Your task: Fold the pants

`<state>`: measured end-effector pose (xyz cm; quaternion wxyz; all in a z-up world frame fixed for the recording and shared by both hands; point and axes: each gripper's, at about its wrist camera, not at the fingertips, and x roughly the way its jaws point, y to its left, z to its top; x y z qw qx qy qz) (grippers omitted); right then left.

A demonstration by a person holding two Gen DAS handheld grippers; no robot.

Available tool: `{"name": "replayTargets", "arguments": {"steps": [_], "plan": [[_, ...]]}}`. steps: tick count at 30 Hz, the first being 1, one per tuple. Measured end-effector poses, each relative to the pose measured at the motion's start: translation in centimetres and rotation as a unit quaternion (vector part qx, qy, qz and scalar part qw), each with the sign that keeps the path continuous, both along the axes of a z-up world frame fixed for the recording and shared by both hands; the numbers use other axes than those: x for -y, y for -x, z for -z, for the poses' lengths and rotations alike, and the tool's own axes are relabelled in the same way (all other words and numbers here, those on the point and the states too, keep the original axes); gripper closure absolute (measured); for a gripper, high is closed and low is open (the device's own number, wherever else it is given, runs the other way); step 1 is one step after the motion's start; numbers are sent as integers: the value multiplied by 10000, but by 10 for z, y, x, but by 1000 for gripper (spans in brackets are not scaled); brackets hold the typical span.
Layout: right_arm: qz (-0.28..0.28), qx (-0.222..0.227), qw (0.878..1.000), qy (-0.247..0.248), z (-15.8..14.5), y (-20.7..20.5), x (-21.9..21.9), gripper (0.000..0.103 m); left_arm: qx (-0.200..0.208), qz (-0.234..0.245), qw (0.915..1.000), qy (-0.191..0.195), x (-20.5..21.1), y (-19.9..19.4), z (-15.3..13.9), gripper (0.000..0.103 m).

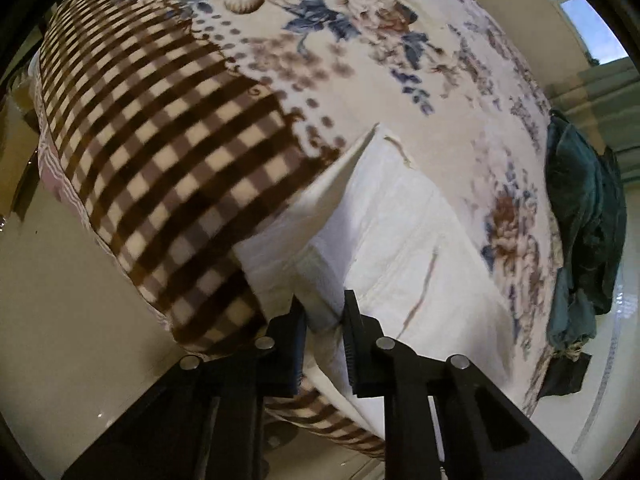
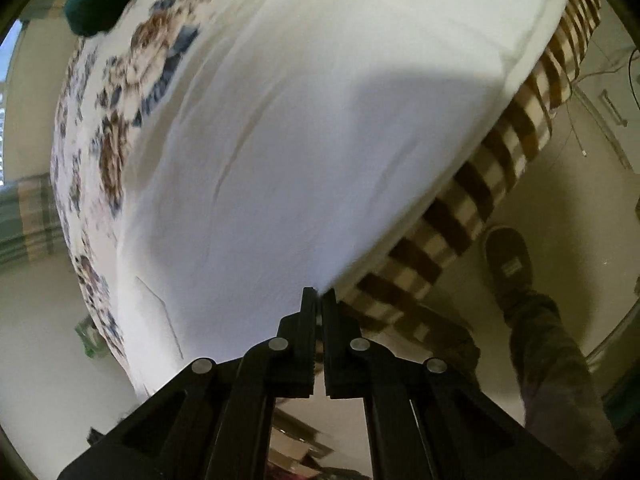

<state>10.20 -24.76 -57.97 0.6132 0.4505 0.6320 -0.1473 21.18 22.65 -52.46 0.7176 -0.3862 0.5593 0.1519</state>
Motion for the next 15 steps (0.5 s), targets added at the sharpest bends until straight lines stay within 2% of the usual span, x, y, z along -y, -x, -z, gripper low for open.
{"name": "replayTargets", "arguments": {"steps": [4,6,8,9,10,11,13,15], "plan": [[-257,-208,9995,-29,13,7,4,99,-308,121,9994,88,-2,-3,27,88],[-304,-198,9989,-284,19,3,12,96,-363,115,9993,24,-1,-2,24,83],[-252,-163,9985,-447,19,7,24,81,-412,227,9989,-55,7,-4,15,81],[-236,-58,9985,-483,14,8,33,63,-458,304,9983,-172,11,-4,9,76],[-231,-5,9987,-464,10,10,39,54,-509,432,9971,-376,19,-5,0,73],[-208,84,9989,-423,3,13,49,54,-544,528,9958,-520,24,-5,-5,70],[-70,196,9994,-261,-11,19,76,54,-558,787,9912,-903,43,-7,-21,37],[235,324,9992,-84,-23,29,114,54,-481,1003,9873,-1131,61,-8,-32,26]]}}
